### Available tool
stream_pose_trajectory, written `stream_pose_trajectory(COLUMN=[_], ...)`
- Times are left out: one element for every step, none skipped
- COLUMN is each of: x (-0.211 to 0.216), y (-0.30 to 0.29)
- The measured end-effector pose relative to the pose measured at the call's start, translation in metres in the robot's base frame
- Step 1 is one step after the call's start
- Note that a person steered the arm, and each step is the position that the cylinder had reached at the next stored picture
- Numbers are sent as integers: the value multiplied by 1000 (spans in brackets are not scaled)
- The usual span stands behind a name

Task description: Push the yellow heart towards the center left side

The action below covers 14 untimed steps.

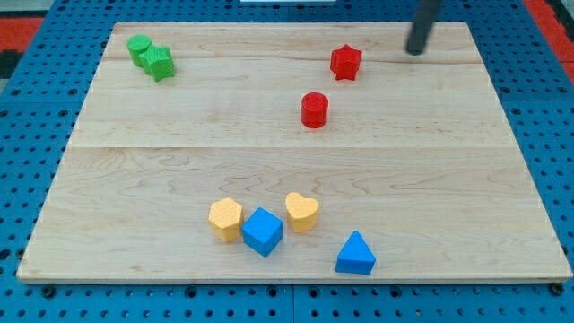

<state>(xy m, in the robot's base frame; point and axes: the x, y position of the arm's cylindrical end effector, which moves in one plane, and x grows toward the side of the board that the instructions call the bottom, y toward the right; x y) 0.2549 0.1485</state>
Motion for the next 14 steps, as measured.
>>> stream_pose_trajectory(x=[20, 83, 107, 146, 227, 276, 285, 284, 284, 302, 308, 281, 240, 231], y=[-77, -96, -59, 1, -22, -47, -81, -138, -111, -121, -161, -198, -227, -240])
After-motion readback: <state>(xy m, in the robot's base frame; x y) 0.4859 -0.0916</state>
